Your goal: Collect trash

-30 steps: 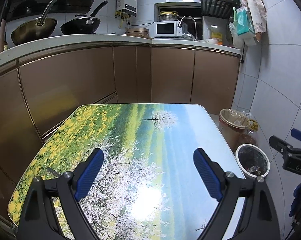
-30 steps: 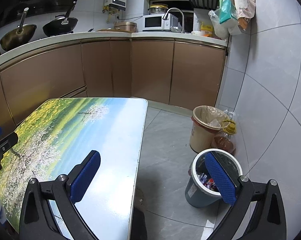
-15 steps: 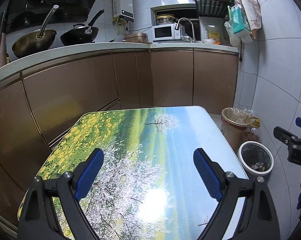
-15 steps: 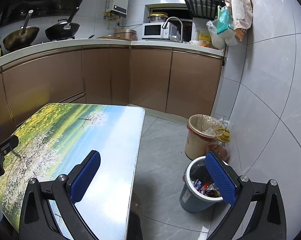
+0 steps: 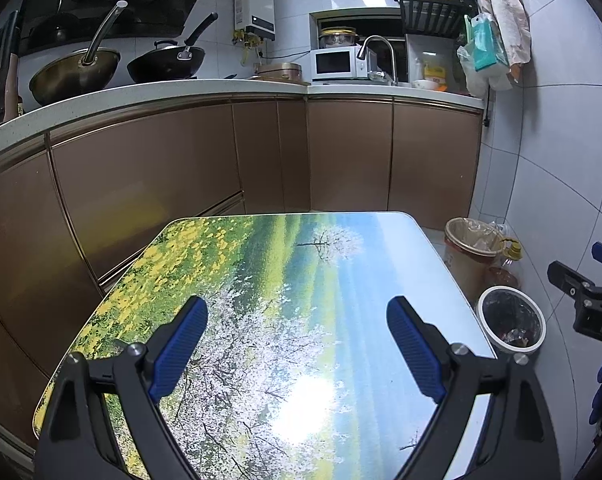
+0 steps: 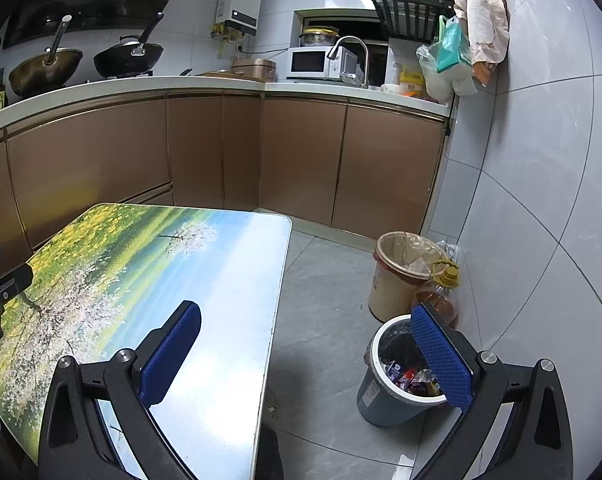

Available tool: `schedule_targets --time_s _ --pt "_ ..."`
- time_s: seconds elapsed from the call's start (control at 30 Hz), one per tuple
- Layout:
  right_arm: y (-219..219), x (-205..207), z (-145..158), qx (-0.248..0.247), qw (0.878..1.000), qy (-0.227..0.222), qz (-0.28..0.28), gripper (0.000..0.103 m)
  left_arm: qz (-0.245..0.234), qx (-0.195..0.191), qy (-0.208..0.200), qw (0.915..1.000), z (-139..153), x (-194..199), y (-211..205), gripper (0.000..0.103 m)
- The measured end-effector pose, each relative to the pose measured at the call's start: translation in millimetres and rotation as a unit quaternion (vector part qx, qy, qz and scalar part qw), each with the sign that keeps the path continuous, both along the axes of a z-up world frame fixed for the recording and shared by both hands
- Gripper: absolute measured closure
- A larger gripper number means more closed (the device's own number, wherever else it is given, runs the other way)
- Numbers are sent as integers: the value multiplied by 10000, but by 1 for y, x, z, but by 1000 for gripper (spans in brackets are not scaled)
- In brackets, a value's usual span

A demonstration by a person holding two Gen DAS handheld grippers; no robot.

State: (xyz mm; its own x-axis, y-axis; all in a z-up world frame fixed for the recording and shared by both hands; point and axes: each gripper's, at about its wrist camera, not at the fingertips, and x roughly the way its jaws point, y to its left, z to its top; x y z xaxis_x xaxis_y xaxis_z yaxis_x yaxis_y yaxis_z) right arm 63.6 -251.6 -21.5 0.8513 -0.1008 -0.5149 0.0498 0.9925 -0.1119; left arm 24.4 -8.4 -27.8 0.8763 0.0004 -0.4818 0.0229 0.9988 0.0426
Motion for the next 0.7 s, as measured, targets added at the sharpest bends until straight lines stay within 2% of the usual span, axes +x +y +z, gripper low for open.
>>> schedule_targets --time_s 0.7 --pt "-2 6 -5 29 10000 72 -31 0 19 -61 -53 10000 3 -2 1 12"
